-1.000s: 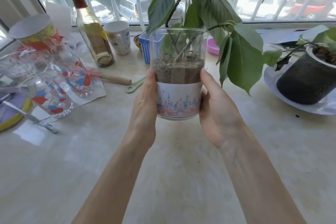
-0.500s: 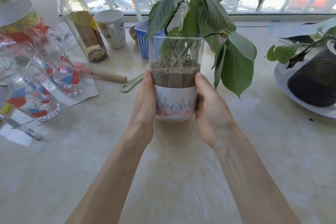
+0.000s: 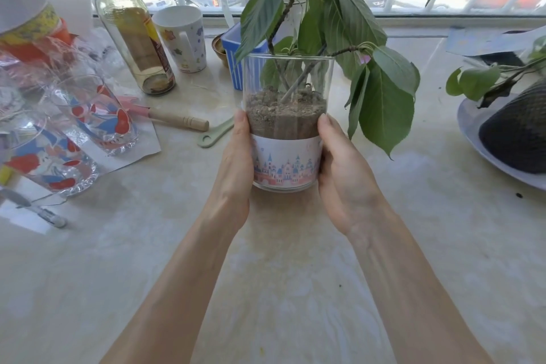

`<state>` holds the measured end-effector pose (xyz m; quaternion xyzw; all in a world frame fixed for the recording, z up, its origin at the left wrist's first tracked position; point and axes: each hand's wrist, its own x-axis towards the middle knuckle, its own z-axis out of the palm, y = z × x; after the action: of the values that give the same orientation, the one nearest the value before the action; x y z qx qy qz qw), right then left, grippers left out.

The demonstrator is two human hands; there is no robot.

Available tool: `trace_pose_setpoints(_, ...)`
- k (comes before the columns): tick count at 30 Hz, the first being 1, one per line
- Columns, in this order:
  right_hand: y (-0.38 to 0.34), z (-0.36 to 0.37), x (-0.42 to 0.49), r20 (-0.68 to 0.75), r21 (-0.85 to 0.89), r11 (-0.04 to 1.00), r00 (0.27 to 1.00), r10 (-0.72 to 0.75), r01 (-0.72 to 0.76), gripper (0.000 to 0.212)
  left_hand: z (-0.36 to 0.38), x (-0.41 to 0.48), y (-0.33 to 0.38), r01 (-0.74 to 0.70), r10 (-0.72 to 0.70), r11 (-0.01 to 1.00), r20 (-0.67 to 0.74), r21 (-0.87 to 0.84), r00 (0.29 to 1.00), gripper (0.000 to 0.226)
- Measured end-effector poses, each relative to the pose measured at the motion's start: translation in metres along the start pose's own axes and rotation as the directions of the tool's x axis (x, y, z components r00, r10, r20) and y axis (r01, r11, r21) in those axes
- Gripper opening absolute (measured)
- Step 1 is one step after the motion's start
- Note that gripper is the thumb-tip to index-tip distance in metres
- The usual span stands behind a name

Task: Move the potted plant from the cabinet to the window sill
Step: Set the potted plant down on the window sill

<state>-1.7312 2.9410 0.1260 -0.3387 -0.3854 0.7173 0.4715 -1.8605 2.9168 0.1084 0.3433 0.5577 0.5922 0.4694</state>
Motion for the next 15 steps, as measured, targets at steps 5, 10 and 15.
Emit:
trace_pose_setpoints(5, 0.001, -0.001, -0.003, 0.016, 0.003, 1.000, 1.000, -0.007, 0.007, 0.048, 0.000, -0.001, 0.000, -0.007, 0.007, 1.000, 0.010, 0.002, 1.000, 0.056)
trace_pose_setpoints(10, 0.001, 0.000, -0.008, 0.021, 0.005, 1.000, 1.000, -0.023, 0.023, 0.046, -0.002, -0.004, -0.001, -0.015, 0.015, 1.000, 0.025, 0.009, 1.000, 0.060)
trace_pose_setpoints(15, 0.000, 0.001, -0.014, 0.032, 0.007, 0.999, 0.999, -0.034, 0.034, 0.046, -0.003, -0.008, -0.003, -0.032, 0.032, 0.999, 0.021, 0.007, 0.999, 0.060)
